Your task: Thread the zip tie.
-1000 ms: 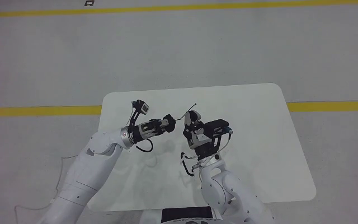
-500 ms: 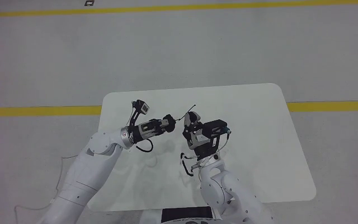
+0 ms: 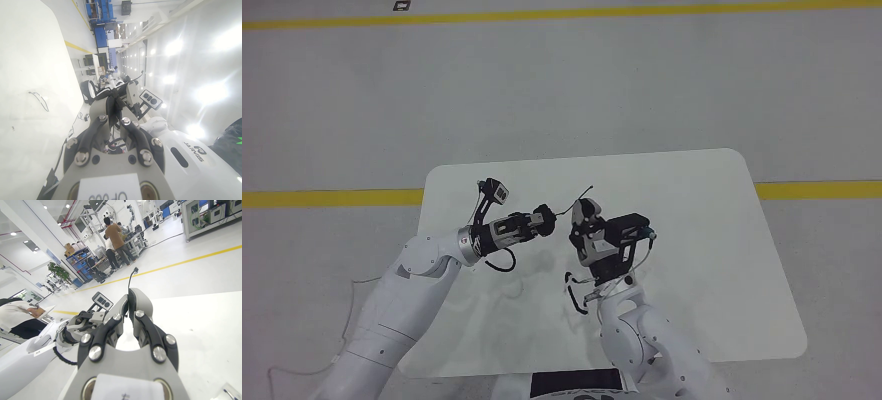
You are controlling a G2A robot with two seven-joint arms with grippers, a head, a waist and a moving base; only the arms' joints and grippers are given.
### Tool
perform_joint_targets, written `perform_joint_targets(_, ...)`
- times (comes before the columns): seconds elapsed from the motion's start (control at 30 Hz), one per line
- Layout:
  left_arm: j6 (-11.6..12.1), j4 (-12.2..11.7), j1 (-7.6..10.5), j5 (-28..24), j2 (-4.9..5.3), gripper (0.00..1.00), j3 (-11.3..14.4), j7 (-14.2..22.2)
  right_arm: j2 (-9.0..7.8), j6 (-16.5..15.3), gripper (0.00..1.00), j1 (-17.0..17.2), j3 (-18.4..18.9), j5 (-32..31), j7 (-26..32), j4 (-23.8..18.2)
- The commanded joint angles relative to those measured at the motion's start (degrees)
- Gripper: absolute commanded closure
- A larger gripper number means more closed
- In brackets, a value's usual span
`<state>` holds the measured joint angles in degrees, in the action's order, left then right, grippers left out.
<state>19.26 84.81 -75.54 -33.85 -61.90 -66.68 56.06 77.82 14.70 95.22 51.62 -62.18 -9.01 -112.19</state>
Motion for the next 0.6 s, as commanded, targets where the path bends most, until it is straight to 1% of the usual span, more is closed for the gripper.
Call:
perform_joint_targets(0.0,0.0,0.0,0.0,0.0,0.0,1.0,0.0,0.0,0.05,0.0,1.0,0.0,0.0,-0.1,0.1,0.0)
perform_joint_targets(0.57,0.0,0.0,0.0,0.0,0.0,1.0,0.0,0.0,0.5,-1.1,1.0,0.4,-0.1,-0.2,1.2,-0.1)
